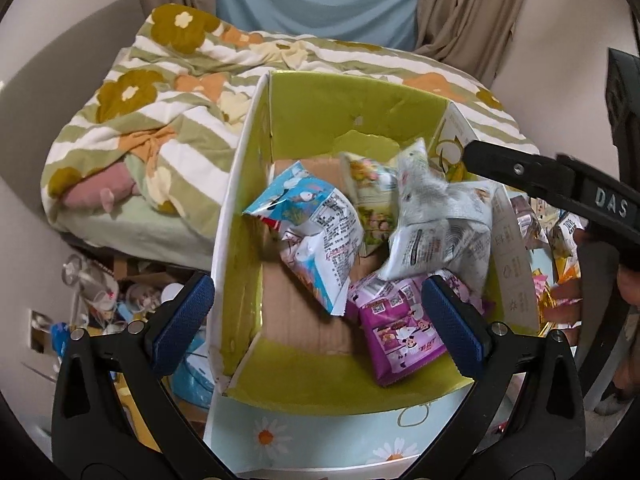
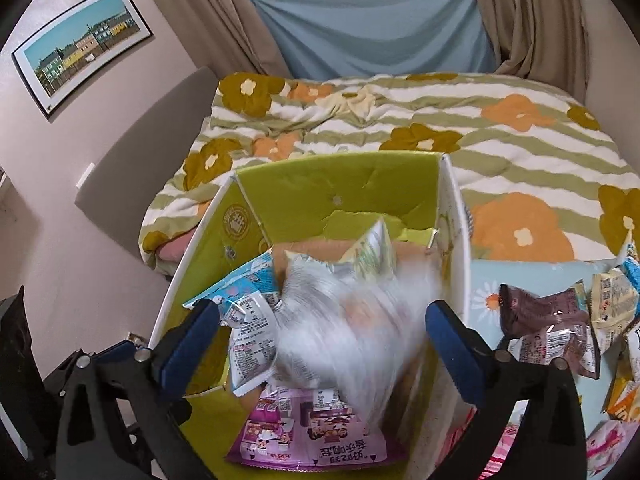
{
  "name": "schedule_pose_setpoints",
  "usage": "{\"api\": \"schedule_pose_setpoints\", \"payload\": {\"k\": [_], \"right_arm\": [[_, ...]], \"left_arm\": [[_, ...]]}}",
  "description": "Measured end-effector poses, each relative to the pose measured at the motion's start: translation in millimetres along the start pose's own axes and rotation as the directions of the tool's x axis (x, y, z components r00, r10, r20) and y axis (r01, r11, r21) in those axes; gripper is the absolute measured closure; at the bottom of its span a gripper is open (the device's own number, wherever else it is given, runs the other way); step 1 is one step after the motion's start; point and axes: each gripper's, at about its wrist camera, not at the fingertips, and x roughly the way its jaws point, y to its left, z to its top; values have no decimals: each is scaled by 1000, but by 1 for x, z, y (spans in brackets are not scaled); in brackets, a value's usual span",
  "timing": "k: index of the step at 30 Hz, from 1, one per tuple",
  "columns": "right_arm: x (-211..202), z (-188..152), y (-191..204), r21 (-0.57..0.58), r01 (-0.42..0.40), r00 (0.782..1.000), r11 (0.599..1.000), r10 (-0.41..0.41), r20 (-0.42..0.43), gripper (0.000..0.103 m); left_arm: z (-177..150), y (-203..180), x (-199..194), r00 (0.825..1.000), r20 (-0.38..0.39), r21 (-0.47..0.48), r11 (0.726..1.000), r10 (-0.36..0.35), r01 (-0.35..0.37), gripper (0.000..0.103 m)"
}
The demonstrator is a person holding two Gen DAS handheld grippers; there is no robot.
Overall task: Organize snacks
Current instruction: 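Carry both bags into the yellow box and open both tools, then move both tools back over the remaining snacks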
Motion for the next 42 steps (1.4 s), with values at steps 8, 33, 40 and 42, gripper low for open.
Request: {"api": "schedule_pose_setpoints", "payload": {"k": [8,33,40,42], "right_arm": [[-9,-10,-1,-39,24,1000,999,-25,-8,0],[-139,-38,-26,42,124,985,991,-129,112,0],[-187,-58,-77,51,166,976,985,-172,135,0],[-195,-65,-88,43,177,974,983,-181,134,0]], "left_arm": [[-3,-6,-5,1000,3,6,1000,-9,9,0],[0,-84,-60,989,70,170,978,-131,117,0],[-17,-143,-64,985,65,189,971,-160,145,0],[-27,-165,-63,986,55,192,971,-155,142,0]]}}
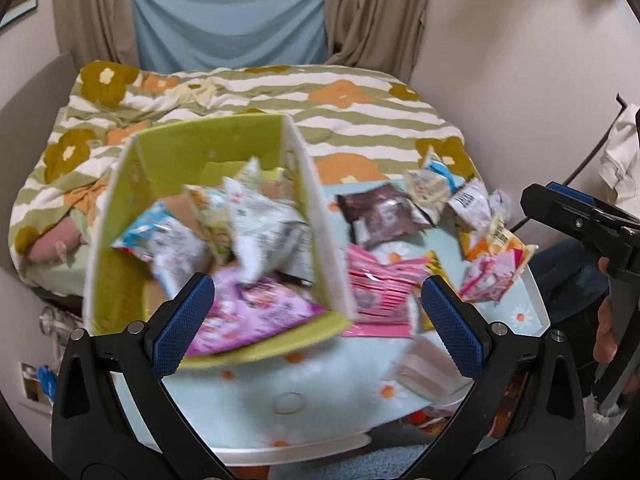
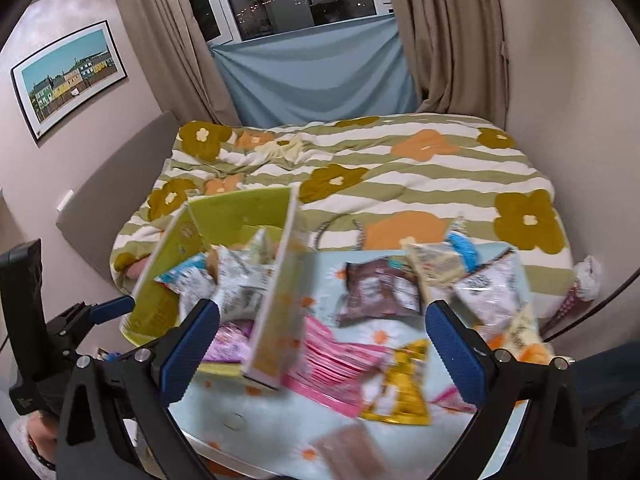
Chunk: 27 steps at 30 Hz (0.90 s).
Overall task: Organize snacks
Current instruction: 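Move both tools back over the remaining snacks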
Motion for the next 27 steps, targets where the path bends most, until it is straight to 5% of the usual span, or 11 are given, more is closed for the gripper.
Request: {"api": "schedule_pose_setpoints", "payload": {"k": [12,27], "right_arm": [[-13,-42,-95,-30,-27,997,999,25,-74,0],[34,-65,-119,-118,-94,982,989,72,-177,0]], "left_arm": [[-61,-97,39,992,-125,-95,994,34,-46,0],[-118,-134,102,963,-258,-299,941,80,-159,0]]}}
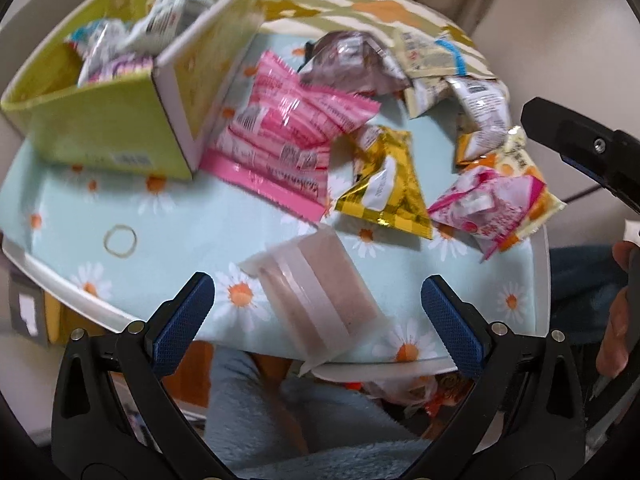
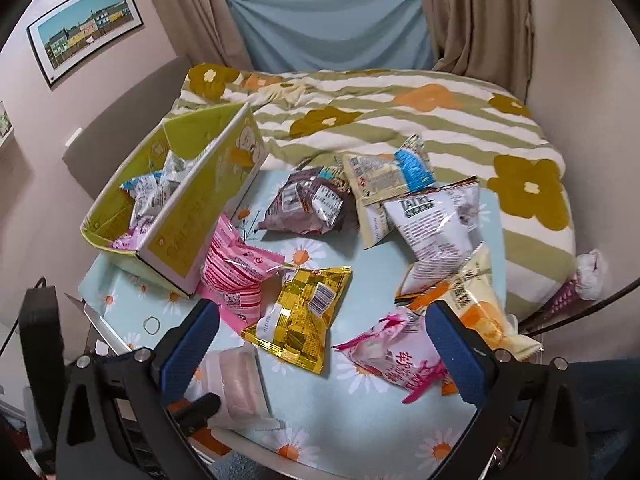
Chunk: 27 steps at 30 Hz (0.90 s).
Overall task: Organize snacks
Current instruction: 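Move both tools back over the remaining snacks, then grasp a pink-brown wrapped pack with the left tool while the right grasps a gold bag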
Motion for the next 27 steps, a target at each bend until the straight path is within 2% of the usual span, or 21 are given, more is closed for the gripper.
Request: {"api": "schedule_pose_setpoints", "payload": {"k": [11,16,23,27], "right_arm": [[53,-2,2,-45,-31,997,998,28,-77,0],[72,-6,2,-50,-46,992,998,40,-117,0],[94,-7,0,-19,-61,984,998,57,-172,1],[106,-4,3,-3,-56,979,998,55,-196,7]], "left_arm": [[-6,-5,53,995,-92,-54,998,37,-42,1],[-9,-6,66,990,-128,-43,997,64,-70,23],[-11,-2,67,993,-102,4,999,54,-54,30],[-7,1,66,994,-95,23,999,51,-49,35]]}}
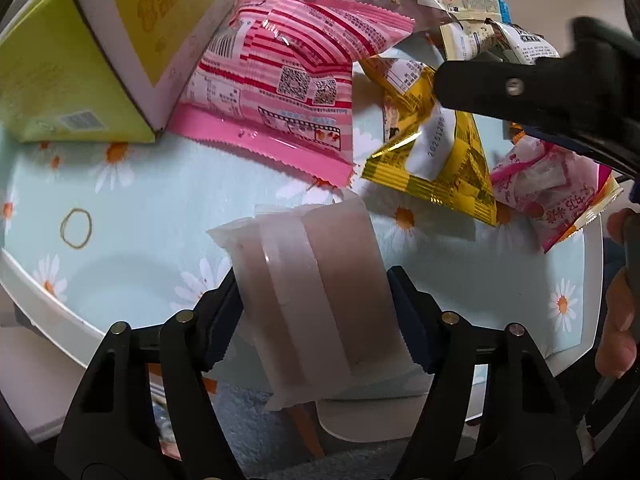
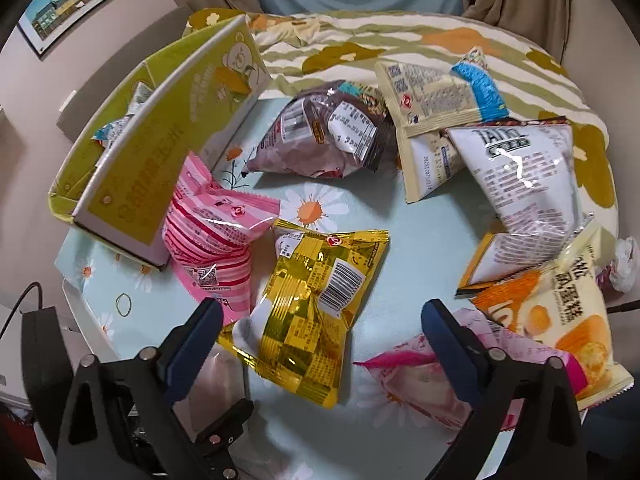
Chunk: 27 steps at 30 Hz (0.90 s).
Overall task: Organize snacks
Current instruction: 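Grasp a pink-brown wrapped pack with the left tool while the right grasps a gold bag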
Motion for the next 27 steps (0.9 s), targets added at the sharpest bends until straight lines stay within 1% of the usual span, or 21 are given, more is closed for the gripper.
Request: {"api": "schedule_pose_setpoints", "payload": {"k": [3,5,11,17,19,25,26,27], "right_arm": [[8,3,2,10,-11,1000,1000,11,-17,15],[14,4,2,22,-13,999,1000,14,-33,17],[23,9,6,25,19,999,999,-18,-41,18],[30,12,10,18,42,998,999,-42,-50,28],[33,12,12,6,55,997,998,-54,-55,29],[45,13,16,-7,72,994,997,-72,-80,42],[47,13,16,-7,70,994,998,-71,-86,47],[49,12,16,-6,67,993,998,-67,-93,49]], "left_arm": [[5,5,-2,1000,-2,18,1000,-10,10,35],[7,7,-2,1000,-6,32,999,-13,13,36],[7,18,-5,1000,-13,30,999,-18,19,37],[7,35,-13,1000,-12,18,999,-29,29,39],[4,43,-11,999,-10,14,999,-32,32,39],[4,59,-11,999,-1,5,999,-32,32,39],[5,62,-11,999,-1,1,999,-34,34,39],[4,66,-13,999,1,-2,999,-36,36,39]]}}
